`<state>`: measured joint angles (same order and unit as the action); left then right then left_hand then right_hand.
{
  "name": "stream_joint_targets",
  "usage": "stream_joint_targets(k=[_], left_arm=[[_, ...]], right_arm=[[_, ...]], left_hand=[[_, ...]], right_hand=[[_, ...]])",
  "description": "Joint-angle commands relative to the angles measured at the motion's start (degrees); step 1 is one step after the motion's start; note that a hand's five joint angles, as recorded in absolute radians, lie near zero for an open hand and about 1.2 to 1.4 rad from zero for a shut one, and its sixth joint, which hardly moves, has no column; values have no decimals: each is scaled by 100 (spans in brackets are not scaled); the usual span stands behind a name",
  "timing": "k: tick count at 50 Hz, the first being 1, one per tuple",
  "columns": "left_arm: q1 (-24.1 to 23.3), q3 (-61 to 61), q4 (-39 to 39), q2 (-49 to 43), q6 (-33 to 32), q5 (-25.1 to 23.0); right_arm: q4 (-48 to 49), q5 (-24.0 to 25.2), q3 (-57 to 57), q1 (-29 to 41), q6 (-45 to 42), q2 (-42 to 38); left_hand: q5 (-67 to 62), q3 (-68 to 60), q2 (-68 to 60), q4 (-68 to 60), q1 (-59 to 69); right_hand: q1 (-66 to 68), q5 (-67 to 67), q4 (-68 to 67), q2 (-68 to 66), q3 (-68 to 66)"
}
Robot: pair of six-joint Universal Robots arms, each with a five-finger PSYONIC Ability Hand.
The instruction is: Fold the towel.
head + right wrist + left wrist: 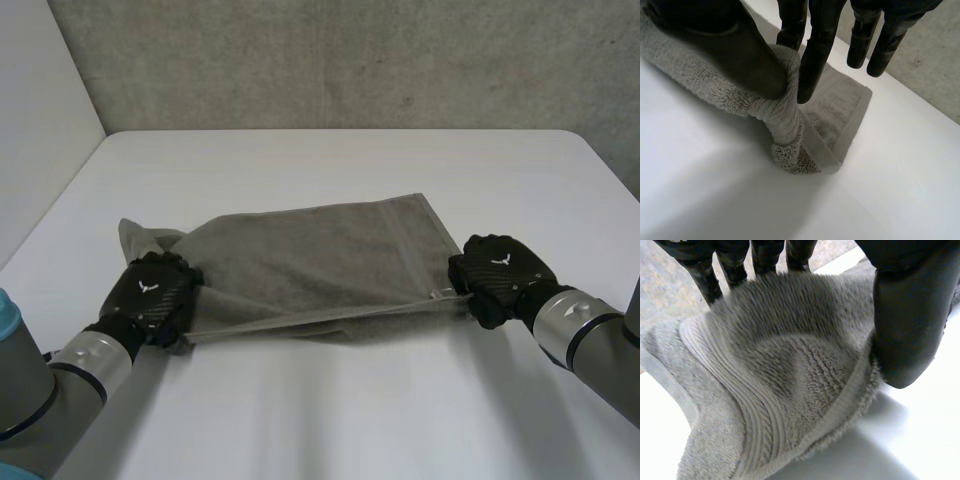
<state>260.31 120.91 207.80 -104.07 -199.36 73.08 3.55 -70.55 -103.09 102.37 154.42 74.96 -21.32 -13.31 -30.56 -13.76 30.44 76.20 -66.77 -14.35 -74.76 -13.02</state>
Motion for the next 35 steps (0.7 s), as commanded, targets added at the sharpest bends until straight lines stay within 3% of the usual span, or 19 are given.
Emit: stream_joint_targets(k=[1, 3, 5, 15, 21, 35], left_arm=[[-33, 249, 191, 642, 2, 4], [-94, 310, 392, 1001, 20, 22], [-121, 345, 480, 1116, 55, 30], [-657, 574, 842, 1143, 11, -66], [-833, 583, 885, 888, -7, -84], [-1167, 451, 42, 670, 64, -119]], right_arm=[[-38, 42, 17, -6, 396, 352], [-47, 59, 17, -15, 483, 422], [-38, 77, 17, 38, 658, 545], [-38, 86, -27, 47, 659, 528], [-47, 86, -27, 47, 650, 528], [-12, 24, -27, 11, 966, 519]], left_hand=[[210, 331, 134, 376, -122], [1447, 331, 1371, 376, -1359], [1904, 331, 1828, 376, -1816], [1707, 331, 1631, 376, -1619], [614, 331, 538, 376, -526], [429, 331, 353, 376, -341]], right_hand=[[380, -323, 435, -524, 302], [380, -323, 435, -524, 302], [380, -323, 435, -524, 302], [380, -323, 435, -524, 302], [380, -323, 435, -524, 302], [380, -323, 435, -524, 302]])
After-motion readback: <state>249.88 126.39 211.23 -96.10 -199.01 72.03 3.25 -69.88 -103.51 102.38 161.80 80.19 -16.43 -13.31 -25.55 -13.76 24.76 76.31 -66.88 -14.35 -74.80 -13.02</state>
